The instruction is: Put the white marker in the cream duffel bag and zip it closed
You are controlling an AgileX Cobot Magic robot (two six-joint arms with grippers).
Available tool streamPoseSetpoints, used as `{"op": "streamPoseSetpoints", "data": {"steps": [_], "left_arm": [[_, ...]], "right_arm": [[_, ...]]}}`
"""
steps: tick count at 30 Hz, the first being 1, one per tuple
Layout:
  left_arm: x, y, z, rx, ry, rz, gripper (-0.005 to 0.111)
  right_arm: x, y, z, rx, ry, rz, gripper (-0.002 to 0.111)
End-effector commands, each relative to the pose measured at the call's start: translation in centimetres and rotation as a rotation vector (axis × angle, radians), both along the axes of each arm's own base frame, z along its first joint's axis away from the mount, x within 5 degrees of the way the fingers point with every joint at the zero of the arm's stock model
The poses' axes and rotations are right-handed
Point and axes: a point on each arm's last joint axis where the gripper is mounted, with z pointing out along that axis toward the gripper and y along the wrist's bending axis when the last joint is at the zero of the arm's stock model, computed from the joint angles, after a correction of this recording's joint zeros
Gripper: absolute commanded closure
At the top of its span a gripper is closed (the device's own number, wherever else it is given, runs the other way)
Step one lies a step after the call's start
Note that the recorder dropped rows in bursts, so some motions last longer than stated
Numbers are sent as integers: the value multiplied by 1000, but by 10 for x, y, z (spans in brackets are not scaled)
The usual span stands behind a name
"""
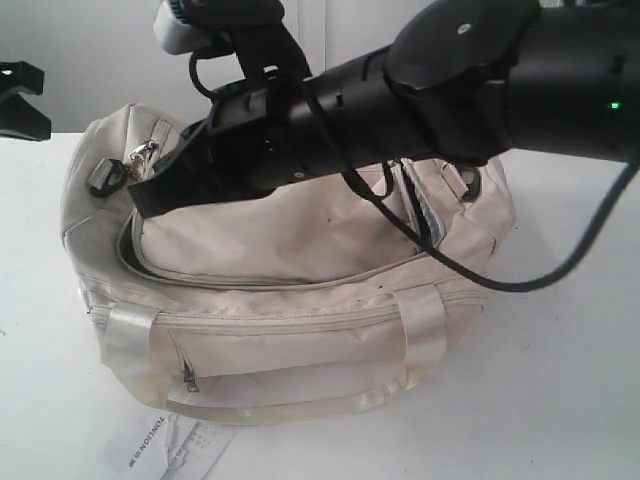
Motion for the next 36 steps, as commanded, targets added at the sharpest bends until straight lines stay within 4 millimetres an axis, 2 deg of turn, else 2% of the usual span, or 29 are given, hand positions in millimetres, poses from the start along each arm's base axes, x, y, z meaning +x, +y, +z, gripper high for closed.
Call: {"op": "streamPoseSetpoints", "data": {"steps": [1, 3, 4, 5, 6, 7, 8, 10, 16, 23, 26, 32, 36], "left_arm": [[10, 10, 10, -97, 14, -21, 101], [15, 13, 13, -103, 7, -18, 90], [20, 15, 16, -128, -2, -2, 75], [23, 15, 15, -148, -5, 3, 65], [28, 16, 10, -168, 8, 8, 47], [31, 17, 6, -179, 24, 17, 41], [37, 19, -4, -204, 63, 36, 40], [45, 19, -17, -262, 98, 42, 42], [60, 21, -33, -304, 95, 48, 42], [74, 22, -50, -375, 82, 59, 43], [78, 23, -53, -381, 57, 72, 43], [86, 25, -70, -423, 84, 96, 59], [89, 25, -75, -442, 94, 103, 59]], "right_arm": [[14, 14, 5, -2, -53, 5, 108], [20, 20, 7, -2, -77, -3, 108], [26, 26, 9, 3, -91, -2, 108], [29, 30, 9, 0, -99, -2, 107], [34, 37, 10, -12, -113, 3, 100], [37, 41, 10, -20, -113, 4, 95], [40, 48, 8, -46, -116, 13, 83], [42, 58, 4, -119, -151, 44, 67], [51, 73, -10, -436, -402, 118, 65], [62, 82, -18, -348, -435, 45, 65], [68, 86, -29, -291, -393, -3, 65], [81, 86, -52, -259, -318, -58, 65], [84, 84, -56, -252, -295, -76, 65]]}}
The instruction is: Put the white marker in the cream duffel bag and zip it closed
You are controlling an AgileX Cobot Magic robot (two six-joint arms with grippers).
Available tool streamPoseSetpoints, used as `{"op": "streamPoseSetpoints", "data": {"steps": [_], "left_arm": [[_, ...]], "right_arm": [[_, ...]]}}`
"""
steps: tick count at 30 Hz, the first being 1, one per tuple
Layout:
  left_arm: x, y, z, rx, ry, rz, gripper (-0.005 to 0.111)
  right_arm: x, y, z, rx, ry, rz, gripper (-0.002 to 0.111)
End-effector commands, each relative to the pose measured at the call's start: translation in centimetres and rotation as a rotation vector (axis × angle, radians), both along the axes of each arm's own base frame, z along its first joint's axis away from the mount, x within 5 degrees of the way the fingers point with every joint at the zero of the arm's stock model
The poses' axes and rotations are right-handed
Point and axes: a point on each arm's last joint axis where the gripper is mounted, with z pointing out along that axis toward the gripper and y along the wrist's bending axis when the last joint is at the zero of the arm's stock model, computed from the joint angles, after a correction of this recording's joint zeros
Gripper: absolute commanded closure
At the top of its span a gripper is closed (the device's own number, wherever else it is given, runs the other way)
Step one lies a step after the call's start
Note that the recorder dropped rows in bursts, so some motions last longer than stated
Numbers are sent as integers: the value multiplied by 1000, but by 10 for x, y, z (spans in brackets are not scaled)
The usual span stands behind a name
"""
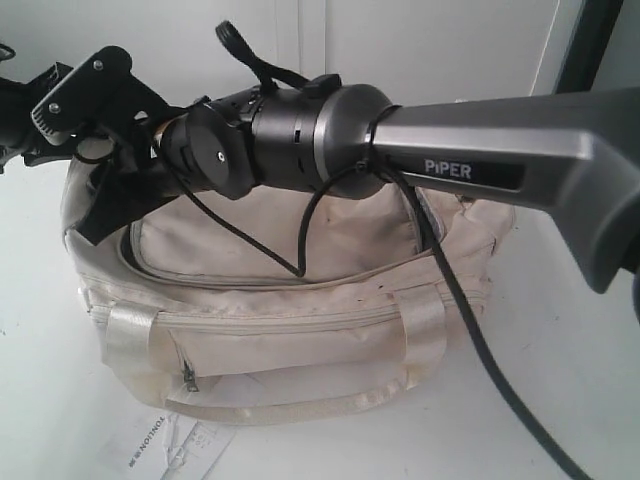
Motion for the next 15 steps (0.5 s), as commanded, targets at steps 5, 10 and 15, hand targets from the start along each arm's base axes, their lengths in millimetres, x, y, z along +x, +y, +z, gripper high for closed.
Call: {"op": "streamPoseSetpoints", "data": {"steps": [5, 10, 15], "left_arm": [[2, -1, -1, -36, -4, -3, 40], [1, -2, -1, -28, -12, -27, 44], [0, -3, -1, -18, -23, -63, 87]], "right_arm": [[15, -15, 4, 81, 42, -92, 65], [20, -19, 2, 138, 90, -145, 65], [18, -18, 2, 138, 91, -140, 65]]}}
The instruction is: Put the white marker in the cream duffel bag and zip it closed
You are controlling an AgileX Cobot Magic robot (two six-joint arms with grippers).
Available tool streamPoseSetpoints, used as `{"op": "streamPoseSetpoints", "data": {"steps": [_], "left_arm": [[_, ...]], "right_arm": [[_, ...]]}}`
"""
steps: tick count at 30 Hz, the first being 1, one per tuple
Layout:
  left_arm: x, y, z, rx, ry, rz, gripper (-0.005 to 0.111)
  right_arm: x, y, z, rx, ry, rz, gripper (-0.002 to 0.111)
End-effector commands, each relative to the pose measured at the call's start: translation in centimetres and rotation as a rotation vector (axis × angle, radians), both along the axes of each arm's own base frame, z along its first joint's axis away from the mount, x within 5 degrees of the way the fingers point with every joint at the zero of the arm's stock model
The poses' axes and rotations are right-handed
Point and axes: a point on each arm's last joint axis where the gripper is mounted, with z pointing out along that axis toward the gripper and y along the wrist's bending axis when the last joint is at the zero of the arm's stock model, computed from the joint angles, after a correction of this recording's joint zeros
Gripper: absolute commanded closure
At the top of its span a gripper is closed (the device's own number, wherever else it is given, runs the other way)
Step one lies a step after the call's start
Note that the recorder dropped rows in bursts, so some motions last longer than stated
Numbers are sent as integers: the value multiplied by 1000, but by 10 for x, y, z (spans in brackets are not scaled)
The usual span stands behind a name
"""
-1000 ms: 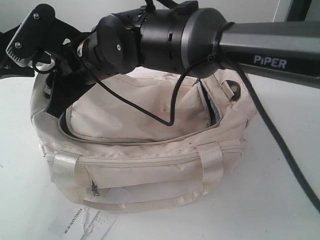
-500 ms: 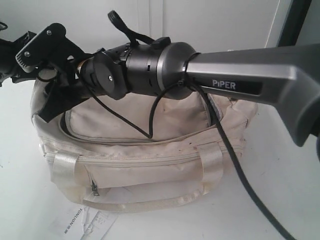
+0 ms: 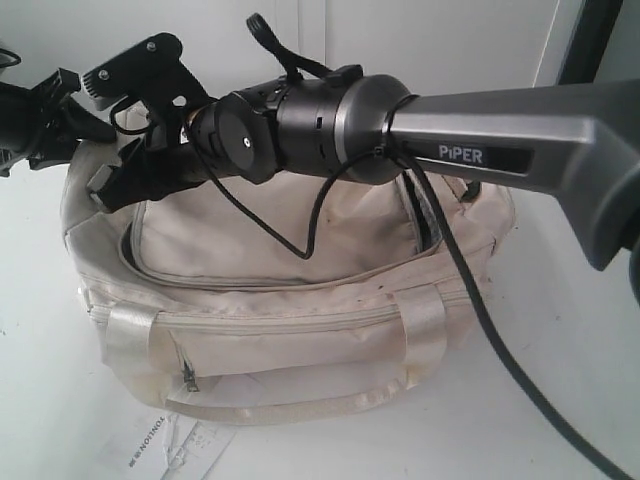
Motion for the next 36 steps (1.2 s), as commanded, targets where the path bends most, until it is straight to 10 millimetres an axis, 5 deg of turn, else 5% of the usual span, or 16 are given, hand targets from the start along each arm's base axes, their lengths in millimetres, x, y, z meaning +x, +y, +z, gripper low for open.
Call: {"op": "streamPoseSetpoints", "data": {"steps": [1, 2, 11, 18, 25, 30, 36], "left_arm": [[-2, -2, 4, -13, -16, -38, 98], [-2, -3, 4, -14, -16, -43, 107], [-2, -6, 8, -52, -50, -64, 107], [-2, -7, 9, -67, -53, -67, 107], [-2, -7, 9, -71, -52, -76, 107], [-2, -7, 9, -71, -52, -76, 107], [-2, -7, 9, -75, -53, -74, 107]], "right_arm": [[1, 0, 3, 18, -10, -7, 65], [1, 0, 3, 18, -10, -7, 65], [-17, 13, -5, -63, 67, 54, 65], [-17, 22, -13, -417, -297, 350, 65], [-7, 21, -9, -377, -396, 305, 65], [5, 9, -12, -150, -205, 126, 65], [6, 9, -18, -106, -125, 88, 65]]}}
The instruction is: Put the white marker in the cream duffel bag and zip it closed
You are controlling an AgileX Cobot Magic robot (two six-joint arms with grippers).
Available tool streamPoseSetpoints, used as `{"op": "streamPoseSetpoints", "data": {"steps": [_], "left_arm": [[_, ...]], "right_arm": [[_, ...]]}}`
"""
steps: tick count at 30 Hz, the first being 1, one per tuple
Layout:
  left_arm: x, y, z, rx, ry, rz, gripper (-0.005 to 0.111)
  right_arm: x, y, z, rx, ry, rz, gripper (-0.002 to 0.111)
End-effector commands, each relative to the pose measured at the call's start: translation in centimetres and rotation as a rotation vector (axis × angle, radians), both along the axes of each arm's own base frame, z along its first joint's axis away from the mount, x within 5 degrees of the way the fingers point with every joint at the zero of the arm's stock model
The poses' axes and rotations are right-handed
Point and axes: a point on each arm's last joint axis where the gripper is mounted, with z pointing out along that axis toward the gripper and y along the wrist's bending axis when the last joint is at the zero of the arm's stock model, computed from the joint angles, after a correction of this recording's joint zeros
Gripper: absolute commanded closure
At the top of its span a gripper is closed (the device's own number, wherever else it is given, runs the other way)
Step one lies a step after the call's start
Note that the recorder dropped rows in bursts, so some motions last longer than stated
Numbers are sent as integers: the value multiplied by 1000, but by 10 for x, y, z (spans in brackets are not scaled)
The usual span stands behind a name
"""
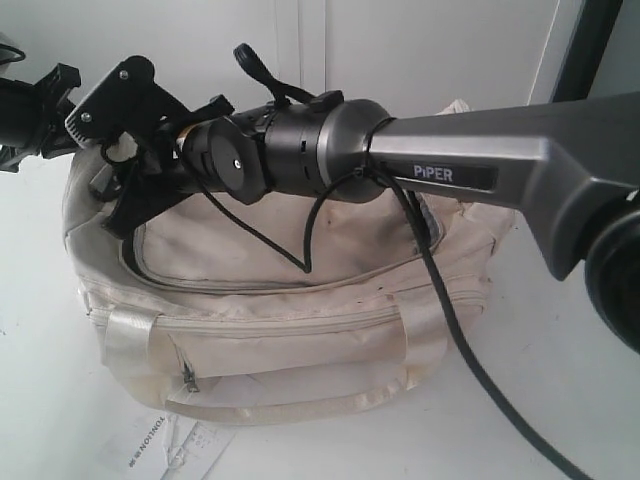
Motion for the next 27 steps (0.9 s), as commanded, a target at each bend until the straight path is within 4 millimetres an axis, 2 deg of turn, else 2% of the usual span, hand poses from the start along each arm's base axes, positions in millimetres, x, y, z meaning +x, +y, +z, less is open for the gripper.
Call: {"op": "streamPoseSetpoints", "data": {"steps": [1, 9, 14, 18, 22, 27], "left_arm": [[-1, -2, 5, -43, -12, -12, 107], [-1, -2, 5, -45, -13, -11, 107], [-1, -2, 5, -43, -14, -12, 107], [-1, -2, 5, -43, -14, -12, 107], [-1, -2, 5, -43, -14, -12, 107], [-1, -2, 5, -28, -27, -24, 107]], "right_arm": [[2, -1, -7, 22, 56, -27, 65], [4, 1, -20, 13, 75, -30, 65], [4, 4, -19, 64, 79, -48, 71], [5, 4, -16, 88, 74, -56, 81], [5, 4, -17, 86, 77, -56, 105], [4, 3, -18, 97, 118, -71, 108]]}}
